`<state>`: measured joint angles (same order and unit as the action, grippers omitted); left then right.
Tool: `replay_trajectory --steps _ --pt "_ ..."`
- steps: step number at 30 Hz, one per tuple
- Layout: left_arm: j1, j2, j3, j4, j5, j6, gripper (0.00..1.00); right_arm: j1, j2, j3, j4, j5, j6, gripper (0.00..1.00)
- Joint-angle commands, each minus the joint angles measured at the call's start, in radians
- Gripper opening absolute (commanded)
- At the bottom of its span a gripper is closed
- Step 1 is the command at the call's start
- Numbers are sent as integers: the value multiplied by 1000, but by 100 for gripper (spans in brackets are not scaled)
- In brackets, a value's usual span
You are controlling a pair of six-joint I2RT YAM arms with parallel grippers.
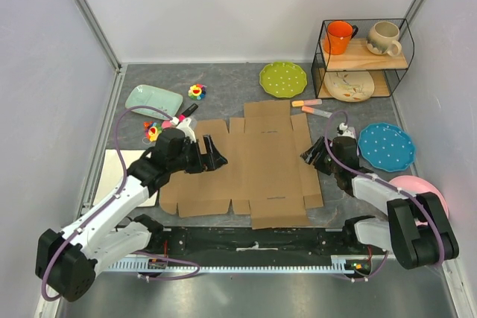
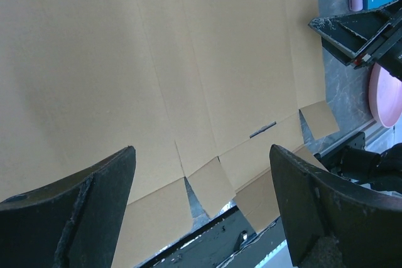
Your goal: Fold the paper box
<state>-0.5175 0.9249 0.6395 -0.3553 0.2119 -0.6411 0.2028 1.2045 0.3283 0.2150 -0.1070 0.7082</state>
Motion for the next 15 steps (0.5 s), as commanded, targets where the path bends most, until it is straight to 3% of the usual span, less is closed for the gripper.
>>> replay_trajectory --steps 1,3,7,12,15 --pt "1 14 25 42 24 31 93 0 23 -14 6 -72 -4 59" --pt "-1 22 29 42 26 31 93 -2 27 -11 6 -89 -7 51" --pt "-1 23 29 42 29 32 93 0 36 -9 9 -117 -19 28" --pt "-1 25 23 44 30 32 93 0 10 -6 -5 -146 -30 18" --pt "1 25 28 42 35 32 93 -2 -45 8 -41 -155 -36 3"
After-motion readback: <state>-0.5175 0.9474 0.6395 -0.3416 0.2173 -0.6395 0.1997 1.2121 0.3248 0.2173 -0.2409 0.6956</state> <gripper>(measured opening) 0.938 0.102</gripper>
